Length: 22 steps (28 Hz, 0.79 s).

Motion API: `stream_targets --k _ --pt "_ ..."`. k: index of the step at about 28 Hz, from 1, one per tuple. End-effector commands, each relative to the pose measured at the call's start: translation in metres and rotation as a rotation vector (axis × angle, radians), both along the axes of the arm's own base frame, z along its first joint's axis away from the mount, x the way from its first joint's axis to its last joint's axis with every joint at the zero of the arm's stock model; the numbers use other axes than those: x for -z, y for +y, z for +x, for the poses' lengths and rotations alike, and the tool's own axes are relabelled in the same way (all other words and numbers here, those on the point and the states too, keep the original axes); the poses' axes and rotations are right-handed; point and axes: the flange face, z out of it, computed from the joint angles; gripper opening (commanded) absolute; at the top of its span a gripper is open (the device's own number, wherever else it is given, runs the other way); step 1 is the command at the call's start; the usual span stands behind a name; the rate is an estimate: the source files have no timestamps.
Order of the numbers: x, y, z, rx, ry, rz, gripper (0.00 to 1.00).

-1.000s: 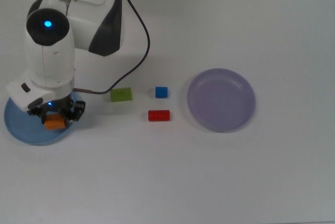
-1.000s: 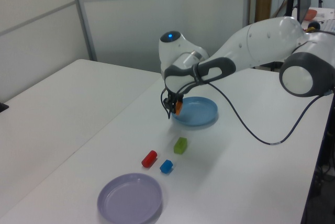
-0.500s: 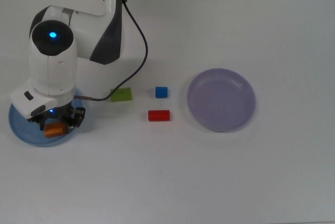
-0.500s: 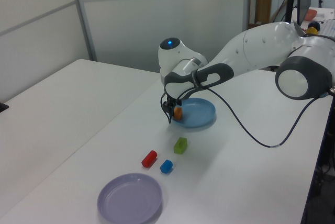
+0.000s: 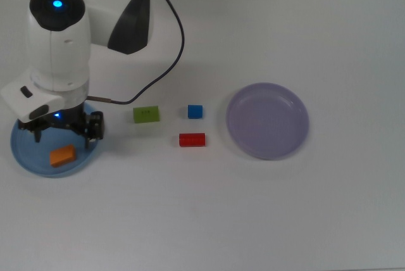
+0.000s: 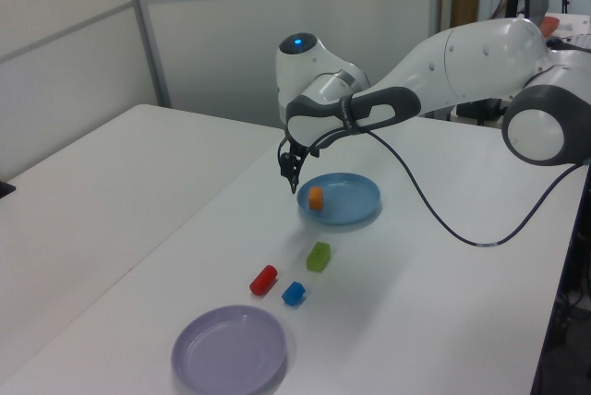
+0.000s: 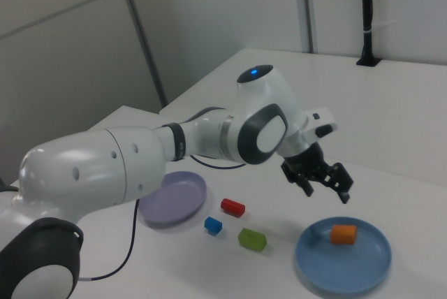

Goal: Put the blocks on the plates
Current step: 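Move to the green block, lower and grasp it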

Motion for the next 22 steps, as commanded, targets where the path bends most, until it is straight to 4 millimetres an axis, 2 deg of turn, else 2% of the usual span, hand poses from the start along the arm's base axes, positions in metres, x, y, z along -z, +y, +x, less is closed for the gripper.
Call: stream_targets --k 1,6,10,16,20,22 --pt "-0.002 0.046 -0.017 -0.035 0.149 0.021 1.00" --pt "0.008 0.084 -0.031 -0.048 0.304 0.026 1.00" --pt "0.018 0.106 -0.039 -0.061 0.385 0.030 1.00" --pt "0.051 0.126 -0.047 -0.080 0.451 0.045 1.00" --pt "0.070 0.132 -0.050 -0.068 0.479 0.043 1.00" --pt "0.072 0.136 -0.051 -0.071 0.482 0.044 1.00"
